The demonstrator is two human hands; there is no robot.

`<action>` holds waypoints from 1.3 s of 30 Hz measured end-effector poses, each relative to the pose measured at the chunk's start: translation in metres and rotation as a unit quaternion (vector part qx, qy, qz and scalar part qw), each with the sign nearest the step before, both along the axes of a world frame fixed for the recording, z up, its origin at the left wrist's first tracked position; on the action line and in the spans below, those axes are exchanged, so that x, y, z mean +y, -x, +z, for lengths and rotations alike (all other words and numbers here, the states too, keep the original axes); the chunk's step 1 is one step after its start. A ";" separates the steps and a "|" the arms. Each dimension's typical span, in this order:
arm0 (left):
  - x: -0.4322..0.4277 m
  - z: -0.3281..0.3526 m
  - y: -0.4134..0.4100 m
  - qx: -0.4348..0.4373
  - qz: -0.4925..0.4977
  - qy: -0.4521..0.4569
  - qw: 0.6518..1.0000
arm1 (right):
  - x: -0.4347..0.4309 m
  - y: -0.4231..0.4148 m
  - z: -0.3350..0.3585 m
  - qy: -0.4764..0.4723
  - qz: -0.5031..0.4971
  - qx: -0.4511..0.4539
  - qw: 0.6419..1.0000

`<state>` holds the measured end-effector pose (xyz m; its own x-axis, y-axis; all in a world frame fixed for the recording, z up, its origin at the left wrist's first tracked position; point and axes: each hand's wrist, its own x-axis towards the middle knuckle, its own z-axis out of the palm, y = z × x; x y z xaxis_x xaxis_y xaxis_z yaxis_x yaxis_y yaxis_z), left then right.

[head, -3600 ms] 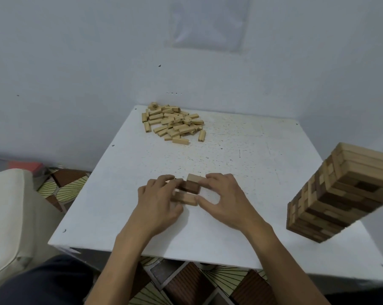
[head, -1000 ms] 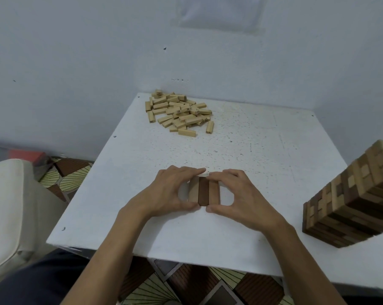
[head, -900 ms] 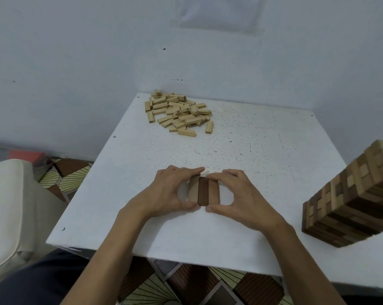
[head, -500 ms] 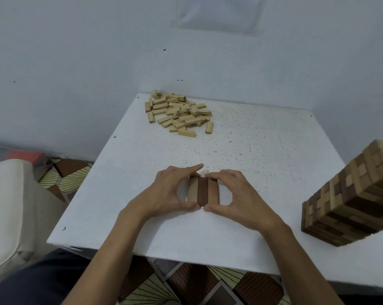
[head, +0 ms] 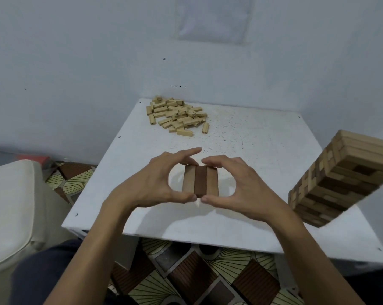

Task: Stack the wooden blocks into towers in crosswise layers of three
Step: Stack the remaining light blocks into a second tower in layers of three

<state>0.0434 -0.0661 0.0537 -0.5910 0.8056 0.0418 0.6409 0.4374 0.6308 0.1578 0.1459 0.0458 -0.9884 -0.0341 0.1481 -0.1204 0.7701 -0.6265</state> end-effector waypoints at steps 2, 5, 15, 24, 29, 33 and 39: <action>-0.002 0.015 -0.007 0.011 -0.004 -0.006 1.000 | -0.002 -0.009 0.018 -0.007 0.002 0.004 1.000; -0.002 0.038 -0.017 0.020 -0.010 -0.025 0.999 | -0.002 -0.023 0.046 -0.018 0.000 0.015 1.000; 0.042 0.093 -0.055 0.031 -0.075 -0.131 0.988 | 0.021 -0.077 0.118 -0.054 -0.059 0.050 0.996; 0.142 0.110 -0.072 0.044 -0.139 -0.146 0.979 | 0.094 -0.123 0.149 -0.071 -0.141 0.032 0.987; 0.189 0.109 -0.071 0.035 -0.168 -0.132 0.976 | 0.133 -0.130 0.149 -0.094 -0.168 0.014 0.981; 0.213 0.107 -0.068 0.023 -0.183 -0.118 0.976 | 0.155 -0.129 0.144 -0.092 -0.178 0.009 0.980; 0.229 0.100 -0.065 0.012 -0.184 -0.101 0.978 | 0.170 -0.127 0.134 -0.079 -0.183 0.000 0.980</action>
